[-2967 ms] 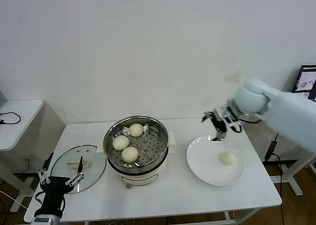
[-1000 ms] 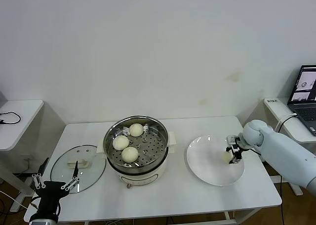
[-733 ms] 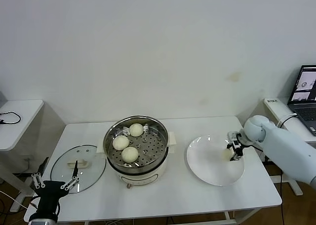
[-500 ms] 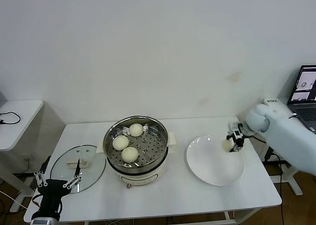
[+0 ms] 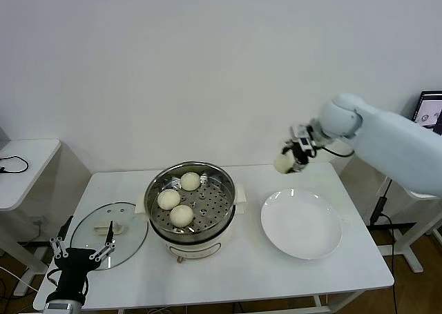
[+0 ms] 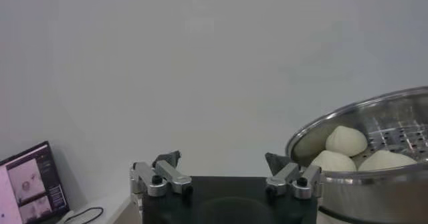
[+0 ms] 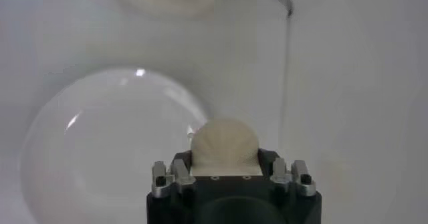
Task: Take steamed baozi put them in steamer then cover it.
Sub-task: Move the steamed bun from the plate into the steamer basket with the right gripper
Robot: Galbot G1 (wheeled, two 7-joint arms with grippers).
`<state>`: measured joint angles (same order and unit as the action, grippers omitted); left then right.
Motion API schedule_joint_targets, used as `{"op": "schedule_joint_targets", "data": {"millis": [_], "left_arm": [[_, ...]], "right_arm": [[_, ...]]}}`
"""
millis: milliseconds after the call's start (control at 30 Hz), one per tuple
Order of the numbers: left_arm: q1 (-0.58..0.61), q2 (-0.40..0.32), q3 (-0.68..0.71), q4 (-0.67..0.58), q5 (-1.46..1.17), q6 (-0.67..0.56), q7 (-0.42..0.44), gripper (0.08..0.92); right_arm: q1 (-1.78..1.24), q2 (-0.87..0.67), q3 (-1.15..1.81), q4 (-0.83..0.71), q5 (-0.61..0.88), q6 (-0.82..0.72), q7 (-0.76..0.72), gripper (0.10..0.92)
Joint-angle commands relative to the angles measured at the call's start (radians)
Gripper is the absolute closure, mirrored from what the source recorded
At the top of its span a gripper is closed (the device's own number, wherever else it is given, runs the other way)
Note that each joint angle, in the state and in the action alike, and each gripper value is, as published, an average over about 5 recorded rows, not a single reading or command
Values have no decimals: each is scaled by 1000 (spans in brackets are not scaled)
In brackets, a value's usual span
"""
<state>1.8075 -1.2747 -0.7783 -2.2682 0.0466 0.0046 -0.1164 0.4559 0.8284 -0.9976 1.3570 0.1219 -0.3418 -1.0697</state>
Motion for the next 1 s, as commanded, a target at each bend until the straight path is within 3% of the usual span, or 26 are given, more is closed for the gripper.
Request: {"op": "schedule_joint_targets", "data": {"millis": [33,467,1000], "left_arm": [[-3,-3,-5,1,-1,1,1,177],[-5,-12,-19,10,-2,1,1,177],[-7,-20,-14,20,-2,-3,0,177]], "right_arm": [[173,237,-153,46,263,-162,99,406],[17,424,-166,-36,362,-296,215,406],[-64,466,-186,-92,345,-382,272,406]]}}
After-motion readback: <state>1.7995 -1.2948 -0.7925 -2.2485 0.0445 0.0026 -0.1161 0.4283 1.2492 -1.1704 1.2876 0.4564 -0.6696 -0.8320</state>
